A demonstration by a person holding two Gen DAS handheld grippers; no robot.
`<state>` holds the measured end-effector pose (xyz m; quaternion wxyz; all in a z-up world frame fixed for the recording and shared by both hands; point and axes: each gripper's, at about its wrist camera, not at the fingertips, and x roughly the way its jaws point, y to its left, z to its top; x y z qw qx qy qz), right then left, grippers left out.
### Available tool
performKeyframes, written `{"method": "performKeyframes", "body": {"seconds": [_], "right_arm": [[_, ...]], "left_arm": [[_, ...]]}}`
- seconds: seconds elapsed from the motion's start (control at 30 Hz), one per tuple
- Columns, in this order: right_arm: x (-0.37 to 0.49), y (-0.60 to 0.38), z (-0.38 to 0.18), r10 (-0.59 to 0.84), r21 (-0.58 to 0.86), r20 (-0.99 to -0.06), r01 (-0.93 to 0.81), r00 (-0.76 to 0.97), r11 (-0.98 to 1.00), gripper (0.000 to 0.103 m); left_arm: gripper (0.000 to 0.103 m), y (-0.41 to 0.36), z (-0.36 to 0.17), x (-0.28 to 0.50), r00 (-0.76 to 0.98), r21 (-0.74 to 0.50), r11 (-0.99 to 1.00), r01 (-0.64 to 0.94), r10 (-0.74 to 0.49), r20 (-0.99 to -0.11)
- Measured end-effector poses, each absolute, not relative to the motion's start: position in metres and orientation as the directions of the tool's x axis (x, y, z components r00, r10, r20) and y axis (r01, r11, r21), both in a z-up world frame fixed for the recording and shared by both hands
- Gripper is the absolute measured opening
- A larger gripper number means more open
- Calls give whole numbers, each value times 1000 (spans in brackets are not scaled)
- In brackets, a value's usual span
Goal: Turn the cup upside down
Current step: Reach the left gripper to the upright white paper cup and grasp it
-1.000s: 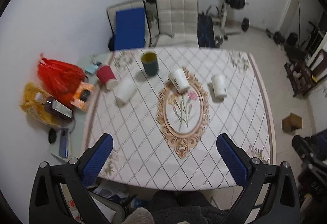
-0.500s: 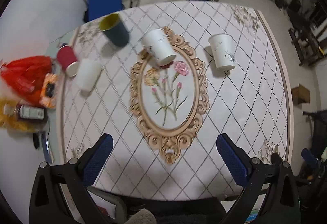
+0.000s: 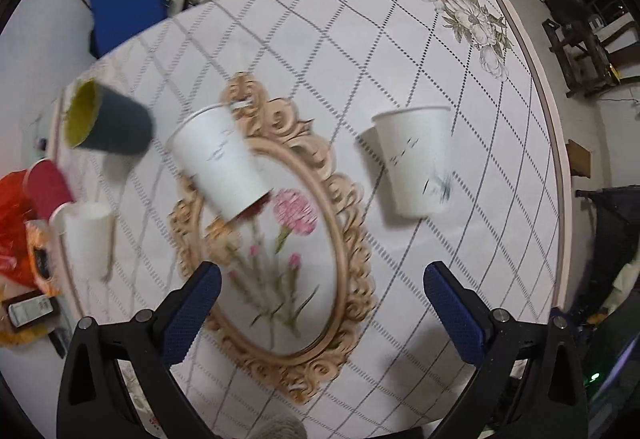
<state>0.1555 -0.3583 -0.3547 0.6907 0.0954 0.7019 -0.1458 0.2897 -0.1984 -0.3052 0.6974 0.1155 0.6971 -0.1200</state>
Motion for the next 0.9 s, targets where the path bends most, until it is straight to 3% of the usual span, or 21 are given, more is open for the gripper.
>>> {"method": "performKeyframes", "body": {"seconds": [0.43, 0.83, 0.9], "right_arm": [[207, -371, -391, -53, -77, -996, 363, -77, 929, 103], [211, -381, -397, -70, -101, -993, 368, -95, 924, 103], [208, -386, -397, -69, -99, -993, 372, -95, 923, 103]], "left_arm": [[102, -265, -374, 337, -165, -112, 930, 351, -56, -985], [89, -288, -411, 332, -176, -93, 909, 407, -22, -984], [80, -285, -414, 335, -165, -88, 910, 406, -22, -986]]}}
